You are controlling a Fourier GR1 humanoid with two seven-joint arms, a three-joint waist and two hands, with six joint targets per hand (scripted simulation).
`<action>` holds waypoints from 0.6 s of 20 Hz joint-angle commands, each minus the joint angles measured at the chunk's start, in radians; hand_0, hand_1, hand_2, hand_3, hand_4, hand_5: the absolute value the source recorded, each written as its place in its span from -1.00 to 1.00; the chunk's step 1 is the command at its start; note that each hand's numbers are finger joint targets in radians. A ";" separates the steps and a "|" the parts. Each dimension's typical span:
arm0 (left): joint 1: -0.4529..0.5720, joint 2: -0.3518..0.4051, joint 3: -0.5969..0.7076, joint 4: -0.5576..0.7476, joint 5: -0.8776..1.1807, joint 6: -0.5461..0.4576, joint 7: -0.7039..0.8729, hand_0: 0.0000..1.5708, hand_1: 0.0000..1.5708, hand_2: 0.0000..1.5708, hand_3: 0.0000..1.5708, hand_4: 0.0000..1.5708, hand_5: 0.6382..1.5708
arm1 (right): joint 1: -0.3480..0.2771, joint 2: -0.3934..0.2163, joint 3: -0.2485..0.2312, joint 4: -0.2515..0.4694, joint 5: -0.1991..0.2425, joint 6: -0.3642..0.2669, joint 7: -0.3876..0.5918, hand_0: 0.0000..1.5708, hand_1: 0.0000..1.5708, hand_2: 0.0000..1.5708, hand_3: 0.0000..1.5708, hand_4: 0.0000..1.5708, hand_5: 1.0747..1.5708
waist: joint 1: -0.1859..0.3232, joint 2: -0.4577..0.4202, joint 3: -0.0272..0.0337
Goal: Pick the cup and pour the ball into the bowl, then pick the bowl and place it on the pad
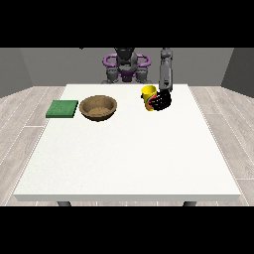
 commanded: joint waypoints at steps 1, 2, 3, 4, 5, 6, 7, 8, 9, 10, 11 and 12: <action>-0.072 -0.027 -0.087 -0.009 -0.099 0.108 0.145 0.72 0.72 1.00 1.00 0.42 0.85 | -0.001 0.001 -0.010 0.069 -0.014 0.003 0.014 -1.00 -1.00 -1.00 -1.00 -0.76 0.95 | 0.023 -0.087 -0.0006; -0.079 -0.031 -0.108 -0.024 -0.124 0.129 0.171 0.73 0.73 1.00 1.00 0.42 0.85 | 0.021 0.024 0.005 0.092 0.038 -0.018 -0.008 -1.00 -1.00 -1.00 -1.00 -0.76 0.95 | 0.061 -0.109 -0.0005; -0.101 -0.035 -0.114 -0.024 -0.140 0.163 0.184 0.74 0.74 1.00 1.00 0.42 0.86 | 0.027 0.001 -0.037 0.134 -0.014 0.063 -0.077 -1.00 -1.00 -1.00 -1.00 -0.70 0.96 | 0.032 -0.067 -0.0001; -0.124 -0.061 -0.159 -0.030 -0.183 0.186 0.231 0.75 0.75 1.00 1.00 0.41 0.88 | 0.018 0.019 -0.004 0.150 0.034 0.022 -0.056 -1.00 -1.00 -1.00 -1.00 -0.70 0.95 | 0.066 -0.093 -0.0002; -0.137 -0.055 -0.178 -0.022 -0.221 0.231 0.258 0.76 0.76 1.00 1.00 0.41 0.90 | 0.006 0.016 -0.014 0.152 0.014 0.018 -0.043 -1.00 -1.00 -1.00 -1.00 -0.70 0.95 | 0.054 -0.106 0.0000; -0.144 -0.022 -0.173 0.013 -0.244 0.262 0.282 0.78 0.78 1.00 1.00 0.39 0.90 | 0.015 0.016 0.032 0.085 0.016 0.015 0.011 -1.00 -1.00 -1.00 -1.00 -0.70 0.95 | 0.009 -0.108 -0.0009; -0.186 -0.026 -0.189 0.010 -0.282 0.330 0.317 0.79 0.79 1.00 1.00 0.39 0.94 | -0.022 0.005 -0.002 0.122 -0.007 0.034 -0.031 -1.00 -1.00 -1.00 -1.00 -0.67 0.96 | 0.001 -0.075 0.0000; -0.185 -0.076 -0.233 0.016 -0.334 0.396 0.367 0.79 0.79 1.00 1.00 0.35 0.95 | -0.021 -0.003 -0.012 0.156 -0.010 0.051 -0.045 -1.00 -1.00 -1.00 -1.00 -0.67 0.96 | 0.007 -0.099 0.0010; -0.203 -0.019 -0.226 0.045 -0.360 0.419 0.384 0.80 0.80 1.00 1.00 0.31 0.96 | -0.013 0.025 0.031 0.110 0.014 0.027 -0.030 -1.00 -1.00 -1.00 -1.00 -0.66 0.96 | -0.013 -0.074 -0.0001; -0.239 -0.036 -0.253 0.049 -0.397 0.445 0.441 0.81 0.81 1.00 1.00 0.29 0.97 | -0.028 0.020 0.017 0.145 0.020 0.031 -0.053 -1.00 -1.00 -1.00 -1.00 -0.65 0.96 | -0.002 -0.075 0.0003; -0.263 -0.012 -0.253 0.077 -0.418 0.455 0.484 0.80 0.80 1.00 1.00 0.24 0.98 | -0.035 0.008 0.023 0.125 0.001 0.047 -0.034 -1.00 -1.00 -1.00 -1.00 -0.64 0.96 | -0.035 -0.067 -0.0002; -0.277 -0.061 -0.290 0.077 -0.453 0.471 0.533 0.80 0.80 1.00 1.00 0.24 0.98 | -0.038 -0.011 0.004 0.175 0.007 0.062 -0.044 -1.00 -1.00 -1.00 -1.00 -0.63 0.96 | -0.007 -0.086 0.0000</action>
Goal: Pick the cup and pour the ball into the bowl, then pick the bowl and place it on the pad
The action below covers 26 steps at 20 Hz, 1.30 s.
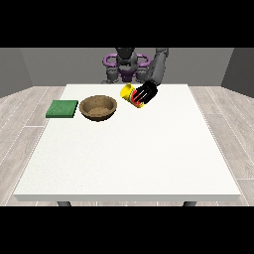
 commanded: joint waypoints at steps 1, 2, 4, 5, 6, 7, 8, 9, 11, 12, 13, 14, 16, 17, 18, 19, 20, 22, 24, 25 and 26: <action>-0.108 -0.024 -0.084 0.040 -0.133 0.076 0.184 0.80 0.80 1.00 1.00 0.24 0.98 | -0.039 -0.009 -0.017 0.073 0.018 -0.009 -0.013 -1.00 -1.00 -1.00 -1.00 -0.62 0.96 | 0.022 -0.004 -0.0004; -0.117 -0.003 -0.049 0.053 -0.117 0.096 0.152 0.80 0.80 1.00 1.00 0.24 0.98 | -0.042 0.015 0.019 -0.005 0.012 -0.007 -0.018 -1.00 -1.00 -1.00 -1.00 -0.61 0.96 | -0.020 0.049 -0.0015; -0.132 0.015 -0.043 0.054 -0.120 0.060 0.175 0.80 0.80 1.00 1.00 0.24 0.98 | 0.003 0.018 0.014 -0.008 0.013 0.013 -0.035 -1.00 -1.00 -1.00 -1.00 -0.57 0.97 | -0.018 0.032 -0.0015; -0.150 -0.007 -0.087 0.075 -0.184 0.120 0.222 0.80 0.80 1.00 1.00 0.24 0.98 | -0.068 0.005 -0.004 0.029 0.022 -0.026 -0.015 -1.00 -1.00 -1.00 -1.00 -0.58 0.97 | 0.003 0.045 -0.0013; -0.162 -0.005 -0.091 0.084 -0.199 0.126 0.245 0.80 0.80 1.00 1.00 0.20 0.99 | -0.059 -0.011 -0.008 0.026 0.009 -0.001 -0.012 -1.00 -1.00 -1.00 -1.00 -0.59 0.97 | -0.013 0.044 -0.0013; -0.159 0.019 -0.111 0.105 -0.242 0.158 0.273 0.77 0.77 1.00 1.00 0.17 0.98 | -0.037 0.015 0.016 0.019 0.025 -0.021 -0.001 -1.00 -1.00 -1.00 -1.00 -0.56 0.97 | -0.012 0.022 -0.0010; -0.178 0.022 -0.133 0.128 -0.294 0.231 0.324 0.73 0.73 1.00 1.00 0.07 0.99 | -0.039 0.009 0.018 0.035 0.016 0.006 -0.020 -1.00 -1.00 -1.00 -1.00 -0.57 0.97 | -0.036 0.048 -0.0002; -0.178 0.031 -0.150 0.140 -0.322 0.243 0.315 0.75 0.75 1.00 1.00 0.07 0.99 | -0.084 -0.007 0.010 0.022 -0.005 -0.005 0.015 -1.00 -1.00 -1.00 -1.00 -0.57 0.97 | -0.033 0.053 -0.0009; -0.211 0.023 -0.219 0.182 -0.420 0.243 0.406 0.76 0.76 1.00 1.00 0.09 0.97 | -0.072 0.013 0.010 0.077 0.004 -0.016 0.006 -1.00 -1.00 -1.00 -1.00 -0.57 0.97 | -0.009 0.001 0.0003; -0.213 0.032 -0.253 0.214 -0.478 0.275 0.450 0.74 0.74 1.00 1.00 0.05 0.96 | -0.037 0.025 0.036 0.074 0.029 -0.008 -0.003 -1.00 -1.00 -1.00 -1.00 -0.56 0.97 | -0.021 -0.024 0.0013; -0.282 0.028 -0.283 0.236 -0.525 0.247 0.509 0.72 0.72 1.00 1.00 0.07 0.96 | -0.062 0.028 0.034 0.101 0.031 0.001 -0.033 -1.00 -1.00 -1.00 -1.00 -0.54 0.97 | -0.032 -0.004 0.0021; -0.281 0.004 -0.316 0.256 -0.569 0.245 0.551 0.72 0.72 1.00 1.00 0.09 0.95 | -0.069 0.011 0.017 0.135 0.015 0.012 -0.022 -1.00 -1.00 -1.00 -1.00 -0.54 0.97 | -0.010 -0.030 0.0019; -0.295 -0.057 -0.392 0.296 -0.661 0.230 0.616 0.74 0.74 0.94 1.00 0.13 0.90 | -0.084 0.026 0.022 0.158 0.037 -0.010 -0.032 -1.00 -1.00 -1.00 -1.00 -0.52 0.98 | 0.005 -0.051 0.0019; -0.307 -0.050 -0.411 0.321 -0.695 0.224 0.654 0.71 0.71 0.91 0.95 0.19 0.87 | -0.059 0.054 0.069 0.129 0.079 -0.019 -0.047 -1.00 -1.00 -1.00 -1.00 -0.54 0.98 | -0.009 -0.043 0.0010; -0.285 -0.115 -0.450 0.332 -0.728 0.190 0.677 0.69 0.69 0.82 0.82 0.25 0.81 | -0.044 0.054 0.050 0.172 0.075 -0.020 -0.054 -1.00 -1.00 -1.00 -1.00 -0.52 0.98 | 0.021 -0.080 0.0012; -0.298 -0.123 -0.467 0.347 -0.759 0.195 0.719 0.67 0.67 0.79 0.80 0.21 0.78 | -0.060 0.045 0.065 0.147 0.063 -0.008 -0.027 -1.00 -1.00 -1.00 -1.00 -0.51 0.98 | -0.007 -0.078 0.0002; -0.293 -0.113 -0.515 0.371 -0.816 0.193 0.742 0.74 0.74 0.77 0.86 0.16 0.81 | -0.035 0.055 0.035 0.188 0.063 0.003 -0.095 -1.00 -1.00 -1.00 -1.00 -0.51 0.98 | 0.015 -0.064 0.0019; -0.321 -0.107 -0.577 0.397 -0.887 0.132 0.765 0.85 0.85 1.00 1.00 0.20 0.83 | -0.043 0.048 0.043 0.195 0.062 -0.008 -0.048 -1.00 -1.00 -1.00 -1.00 -0.51 0.98 | 0.021 -0.113 0.0012; -0.373 -0.147 -0.648 0.419 -0.969 0.061 0.846 0.89 0.89 1.00 1.00 0.19 0.89 | -0.008 0.068 0.066 0.230 0.094 -0.004 -0.079 -1.00 -1.00 -1.00 -1.00 -0.52 0.98 | 0.036 -0.155 0.0022; -0.381 -0.139 -0.678 0.426 -0.999 0.027 0.834 0.90 0.90 1.00 1.00 0.23 0.90 | -0.007 0.045 0.029 0.265 0.079 0.006 -0.083 -1.00 -1.00 -1.00 -1.00 -0.52 0.98 | 0.059 -0.162 0.0023; -0.410 -0.178 -0.709 0.430 -1.037 -0.001 0.901 0.91 0.91 1.00 1.00 0.30 0.88 | -0.015 0.055 0.033 0.273 0.072 0.010 -0.093 -1.00 -1.00 -1.00 -1.00 -0.51 0.98 | 0.047 -0.153 0.0018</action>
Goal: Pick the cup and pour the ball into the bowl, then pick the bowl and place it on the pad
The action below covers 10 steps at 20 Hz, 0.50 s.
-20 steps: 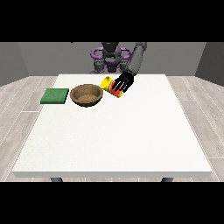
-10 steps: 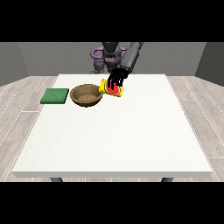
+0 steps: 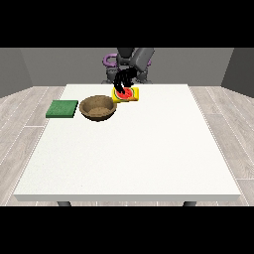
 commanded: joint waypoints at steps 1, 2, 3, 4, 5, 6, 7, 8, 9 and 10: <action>-0.044 -0.057 -0.136 0.041 -0.157 -0.105 0.107 0.92 0.92 1.00 1.00 0.35 0.85 | 0.032 0.002 -0.003 0.057 0.021 0.010 -0.029 -1.00 -1.00 -1.00 -1.00 -0.52 0.98 | 0.023 -0.033 -0.0010; -0.001 -0.068 -0.156 0.011 -0.173 -0.125 0.143 0.91 0.91 1.00 1.00 0.36 0.84 | 0.011 0.020 0.004 0.055 0.012 -0.002 -0.025 -1.00 -1.00 -1.00 -1.00 -0.52 0.98 | 0.011 -0.039 -0.0020; -0.052 -0.068 -0.141 -0.005 -0.165 -0.175 0.140 0.91 0.91 1.00 1.00 0.35 0.86 | 0.012 0.023 0.004 0.069 0.026 -0.010 -0.031 -1.00 -1.00 -1.00 -1.00 -0.53 0.98 | 0.024 -0.041 -0.0023; -0.022 -0.069 -0.171 -0.042 -0.190 -0.214 0.188 0.91 0.91 1.00 1.00 0.33 0.87 | -0.006 0.026 0.019 0.076 0.028 -0.003 -0.031 -1.00 -1.00 -1.00 -1.00 -0.52 0.98 | -0.001 -0.043 -0.0024; 0.009 -0.069 -0.145 -0.061 -0.165 -0.222 0.114 0.91 0.91 1.00 1.00 0.32 0.88 | 0.083 0.031 0.015 0.078 0.019 0.029 -0.056 -1.00 -1.00 -1.00 -1.00 -0.51 0.98 | 0.024 -0.092 -0.0025; 0.032 -0.070 -0.163 -0.094 -0.181 -0.244 0.113 0.91 0.91 1.00 1.00 0.33 0.88 | 0.057 -0.008 -0.021 0.107 0.011 0.039 -0.045 -1.00 -1.00 -1.00 -1.00 -0.51 0.98 | 0.039 -0.089 -0.0026; 0.012 -0.070 -0.154 -0.093 -0.187 -0.270 0.155 0.91 0.91 1.00 1.00 0.34 0.87 | 0.030 0.014 0.003 0.058 0.012 0.000 0.002 -1.00 -1.00 -1.00 -1.00 -0.51 0.98 | 0.008 -0.070 -0.0031; 0.018 -0.070 -0.166 -0.137 -0.201 -0.276 0.143 0.91 0.91 1.00 1.00 0.35 0.86 | 0.010 -0.016 -0.037 0.105 0.012 0.018 -0.038 -1.00 -1.00 -1.00 -1.00 -0.52 0.97 | 0.051 -0.058 -0.0029; 0.047 -0.070 -0.160 -0.130 -0.213 -0.240 0.174 0.91 0.91 1.00 1.00 0.35 0.86 | 0.031 -0.024 -0.046 0.064 -0.041 0.044 0.003 -1.00 -1.00 -1.00 -1.00 -0.51 0.98 | 0.031 -0.066 -0.0032; 0.002 -0.070 -0.099 -0.163 -0.149 -0.252 0.081 0.91 0.91 1.00 1.00 0.36 0.86 | 0.060 -0.003 -0.030 0.088 0.021 0.028 -0.065 -1.00 -1.00 -1.00 -1.00 -0.52 0.97 | 0.069 -0.061 -0.0031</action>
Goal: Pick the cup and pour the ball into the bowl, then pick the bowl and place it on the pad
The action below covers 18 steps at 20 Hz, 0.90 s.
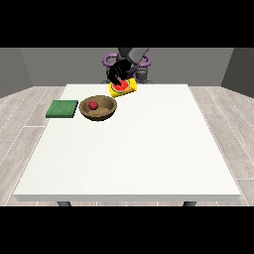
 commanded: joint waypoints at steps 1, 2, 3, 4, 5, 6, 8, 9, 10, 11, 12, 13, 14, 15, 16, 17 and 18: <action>0.032 0.009 0.106 -0.077 0.114 0.069 -0.092 0.91 0.91 1.00 1.00 0.28 0.89 | -0.003 0.000 -0.017 0.009 0.030 -0.041 -0.006 -1.00 -1.00 -1.00 -1.00 -0.54 0.97 | 0.072 0.003 -0.0013; 0.066 -0.006 0.162 -0.099 0.179 0.102 -0.074 0.81 0.81 1.00 1.00 0.20 0.87 | 0.022 -0.013 -0.035 0.008 0.004 -0.011 -0.017 -1.00 -1.00 -1.00 -1.00 -0.54 0.97 | 0.068 -0.014 -0.0018; 0.074 0.037 0.219 -0.122 0.244 0.144 -0.124 0.62 0.62 0.95 0.88 0.22 0.83 | 0.022 0.005 -0.021 -0.001 0.031 -0.037 -0.024 -1.00 -1.00 -1.00 -1.00 -0.52 0.98 | 0.102 -0.001 -0.0033; 0.069 0.076 0.268 -0.144 0.297 0.167 -0.154 0.19 0.19 0.74 0.66 0.39 0.74 | 0.043 -0.003 -0.041 0.006 0.022 -0.027 -0.044 -1.00 -1.00 -1.00 -1.00 -0.52 0.98 | 0.099 0.015 -0.0030; 0.062 0.072 0.301 -0.169 0.335 0.174 -0.168 -0.10 -0.10 0.74 0.63 0.40 0.77 | 0.010 -0.025 -0.059 0.010 0.003 -0.025 -0.018 -1.00 -1.00 -1.00 -1.00 -0.52 0.98 | 0.109 0.022 -0.0031; 0.056 0.126 0.352 -0.195 0.390 0.196 -0.199 0.42 0.42 0.88 0.89 0.21 0.95 | 0.043 -0.028 -0.078 0.019 0.004 -0.015 -0.052 -1.00 -1.00 -1.00 -1.00 -0.52 0.98 | 0.120 0.025 -0.0030; 0.107 0.121 0.443 -0.241 0.515 0.204 -0.256 0.51 0.51 1.00 1.00 -0.06 1.00 | 0.061 -0.047 -0.100 0.020 -0.019 0.002 -0.038 -1.00 -1.00 -1.00 -1.00 -0.52 0.98 | 0.127 0.014 -0.0045; 0.117 0.141 0.485 -0.267 0.570 0.232 -0.299 0.60 0.60 1.00 1.00 -0.05 1.00 | 0.031 -0.049 -0.100 -0.010 -0.024 0.001 -0.051 -1.00 -1.00 -1.00 -1.00 -0.52 0.98 | 0.118 0.047 -0.0060; 0.167 0.150 0.504 -0.300 0.610 0.269 -0.364 0.58 0.58 1.00 1.00 -0.03 0.99 | 0.052 -0.050 -0.104 -0.009 -0.019 0.004 -0.059 -1.00 -1.00 -1.00 -1.00 -0.51 0.98 | 0.132 0.061 -0.0059; 0.232 0.153 0.526 -0.312 0.659 0.289 -0.423 0.46 0.46 1.00 1.00 0.05 1.00 | 0.051 -0.059 -0.114 -0.033 -0.042 0.010 -0.039 -1.00 -1.00 -1.00 -1.00 -0.50 0.98 | 0.117 0.076 -0.0072; 0.251 0.174 0.553 -0.340 0.702 0.306 -0.480 0.54 0.54 1.00 1.00 0.19 1.00 | 0.031 -0.075 -0.136 -0.033 -0.055 0.022 -0.063 -1.00 -1.00 -1.00 -1.00 -0.49 0.98 | 0.129 0.127 -0.0072; 0.293 0.184 0.582 -0.356 0.753 0.318 -0.535 0.77 0.77 1.00 1.00 0.31 1.00 | 0.042 -0.056 -0.109 -0.081 -0.048 0.011 -0.046 -1.00 -1.00 -1.00 -1.00 -0.49 0.97 | 0.106 0.133 -0.0083; 0.348 0.172 0.587 -0.388 0.793 0.325 -0.610 0.86 0.86 1.00 1.00 0.41 1.00 | 0.033 -0.073 -0.140 -0.071 -0.052 0.004 -0.056 -1.00 -1.00 -1.00 -1.00 -0.50 0.97 | 0.135 0.156 -0.0080; 0.360 0.192 0.618 -0.412 0.854 0.295 -0.672 0.93 0.93 1.00 1.00 0.53 0.99 | 0.049 -0.039 -0.115 -0.104 -0.036 -0.007 -0.077 -1.00 -1.00 -1.00 -1.00 -0.50 0.98 | 0.132 0.176 -0.0082; 0.373 0.184 0.647 -0.434 0.900 0.308 -0.716 0.98 0.98 1.00 1.00 0.67 0.95 | -0.003 -0.074 -0.122 -0.130 -0.054 -0.022 -0.011 -1.00 -1.00 -1.00 -1.00 -0.49 0.98 | 0.130 0.200 -0.0096; 0.419 0.173 0.656 -0.480 0.955 0.291 -0.802 0.98 0.98 1.00 1.00 0.74 0.91 | 0.044 -0.045 -0.125 -0.128 -0.048 -0.021 -0.051 -1.00 -1.00 -1.00 -1.00 -0.51 0.98 | 0.147 0.196 -0.0080; 0.430 0.170 0.699 -0.501 1.019 0.279 -0.828 0.97 0.97 1.00 1.00 0.81 0.86 | 0.051 -0.045 -0.117 -0.154 -0.042 -0.019 -0.052 -1.00 -1.00 -1.00 -1.00 -0.48 0.98 | 0.144 0.204 -0.0088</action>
